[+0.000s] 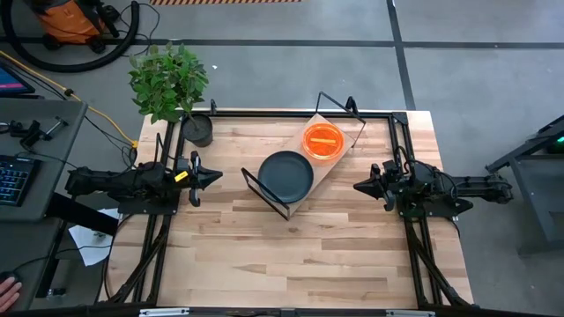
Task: Place and stack plates onto a shelf
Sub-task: Return to Home Position
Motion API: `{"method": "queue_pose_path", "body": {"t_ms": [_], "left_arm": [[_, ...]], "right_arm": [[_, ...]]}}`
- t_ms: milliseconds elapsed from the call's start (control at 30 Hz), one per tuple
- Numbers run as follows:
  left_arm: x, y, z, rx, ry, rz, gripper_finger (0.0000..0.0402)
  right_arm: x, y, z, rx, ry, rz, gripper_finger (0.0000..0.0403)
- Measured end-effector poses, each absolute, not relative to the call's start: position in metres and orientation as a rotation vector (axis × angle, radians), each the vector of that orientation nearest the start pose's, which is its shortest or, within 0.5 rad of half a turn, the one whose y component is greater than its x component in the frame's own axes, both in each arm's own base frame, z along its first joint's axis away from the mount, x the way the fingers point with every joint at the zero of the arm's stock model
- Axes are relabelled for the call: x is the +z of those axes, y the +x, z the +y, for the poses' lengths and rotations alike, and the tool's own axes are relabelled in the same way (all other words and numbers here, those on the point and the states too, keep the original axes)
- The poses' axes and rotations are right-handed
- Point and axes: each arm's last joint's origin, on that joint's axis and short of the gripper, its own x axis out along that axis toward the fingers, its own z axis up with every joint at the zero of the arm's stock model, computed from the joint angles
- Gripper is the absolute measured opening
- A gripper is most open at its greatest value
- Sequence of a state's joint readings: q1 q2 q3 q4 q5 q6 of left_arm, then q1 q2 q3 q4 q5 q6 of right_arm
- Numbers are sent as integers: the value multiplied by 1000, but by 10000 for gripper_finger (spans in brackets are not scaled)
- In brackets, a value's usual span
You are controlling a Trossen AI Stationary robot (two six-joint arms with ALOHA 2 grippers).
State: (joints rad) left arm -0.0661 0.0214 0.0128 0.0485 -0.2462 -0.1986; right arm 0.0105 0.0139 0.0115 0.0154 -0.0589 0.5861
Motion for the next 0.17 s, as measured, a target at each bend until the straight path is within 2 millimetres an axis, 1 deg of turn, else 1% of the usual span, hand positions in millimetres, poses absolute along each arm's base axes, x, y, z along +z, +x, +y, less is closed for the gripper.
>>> {"method": "queue_pose_path", "body": {"t_ms": [167], "left_arm": [[171, 98, 1, 176, -204, -57, 1]], "right_arm": [[168, 98, 3, 71, 585, 7, 0]]}}
